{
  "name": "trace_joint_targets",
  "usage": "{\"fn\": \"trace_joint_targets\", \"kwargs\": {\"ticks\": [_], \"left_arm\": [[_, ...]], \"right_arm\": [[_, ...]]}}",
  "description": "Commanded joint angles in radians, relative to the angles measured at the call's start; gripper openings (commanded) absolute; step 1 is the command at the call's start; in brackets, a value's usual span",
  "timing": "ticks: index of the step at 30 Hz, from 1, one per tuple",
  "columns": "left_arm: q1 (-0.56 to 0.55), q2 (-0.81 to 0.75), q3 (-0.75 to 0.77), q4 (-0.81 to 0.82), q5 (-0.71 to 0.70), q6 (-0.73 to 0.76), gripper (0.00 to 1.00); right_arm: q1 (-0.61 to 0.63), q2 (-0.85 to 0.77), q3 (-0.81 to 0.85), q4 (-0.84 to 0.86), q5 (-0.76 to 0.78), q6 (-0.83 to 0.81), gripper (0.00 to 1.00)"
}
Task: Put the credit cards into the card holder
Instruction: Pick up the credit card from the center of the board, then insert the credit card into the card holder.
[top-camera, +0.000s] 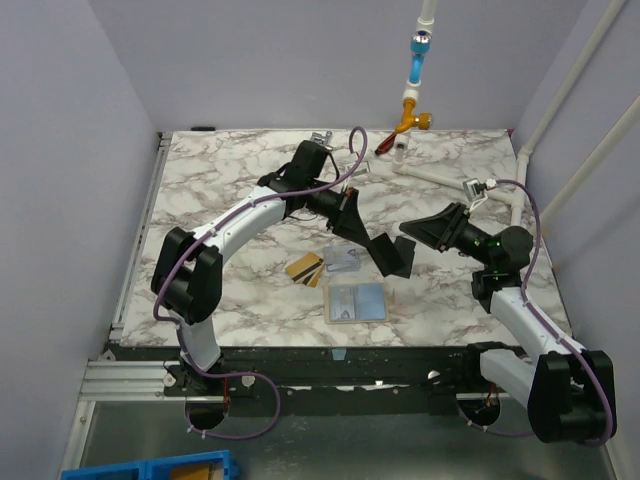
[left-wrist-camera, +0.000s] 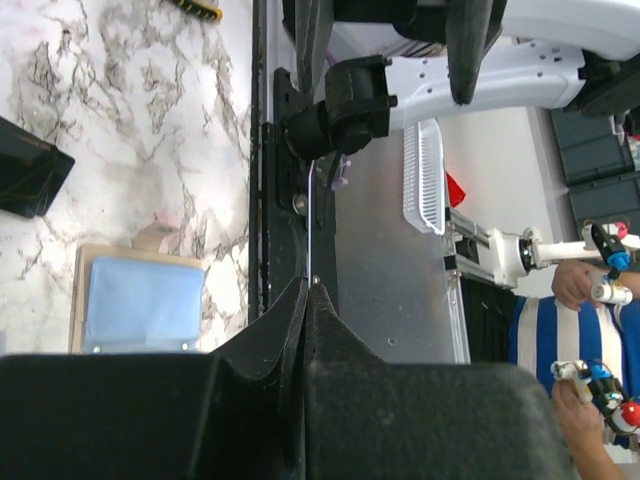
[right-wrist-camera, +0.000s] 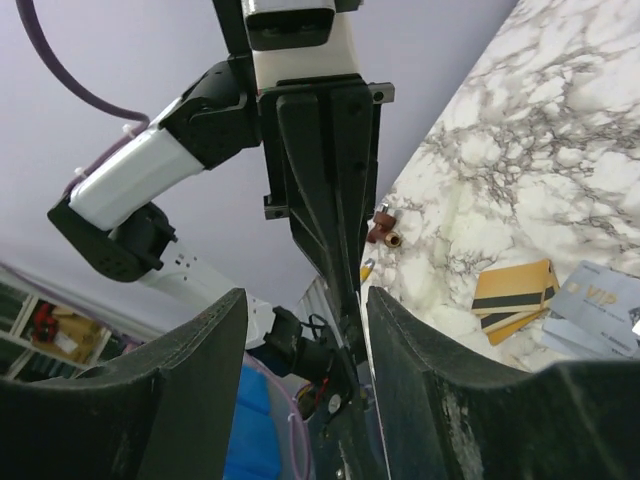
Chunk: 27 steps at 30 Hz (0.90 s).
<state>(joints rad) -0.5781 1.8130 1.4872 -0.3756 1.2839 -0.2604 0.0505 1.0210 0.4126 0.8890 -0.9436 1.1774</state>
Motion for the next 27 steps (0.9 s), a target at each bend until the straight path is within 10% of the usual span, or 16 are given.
{"fn": "trace_joint_targets", "kwargs": {"ticks": [1, 12, 17, 27], "left_arm": [[0.002, -0.091, -0.001, -0.164, -0.035, 0.154, 0.00], [0.009, -0.106, 0.100, -0.292, -0.016, 0.192, 0.00], [0.016, -0.094, 0.119, -0.311, -0.042, 0.199, 0.00], [0.031, -0.095, 0.152, -0.384, -0.050, 0.245, 0.00]], "right_arm": [[-0.001, 0.027, 0.034, 0.128, -0.122, 0.070, 0.55], [0.091, 0.058, 0.079, -0.010, -0.101, -0.067, 0.53], [0.243, 0.032, 0.238, -0.445, -0.046, -0.378, 0.50], [0.243, 0.029, 0.207, -0.440, -0.068, -0.366, 0.42]]}}
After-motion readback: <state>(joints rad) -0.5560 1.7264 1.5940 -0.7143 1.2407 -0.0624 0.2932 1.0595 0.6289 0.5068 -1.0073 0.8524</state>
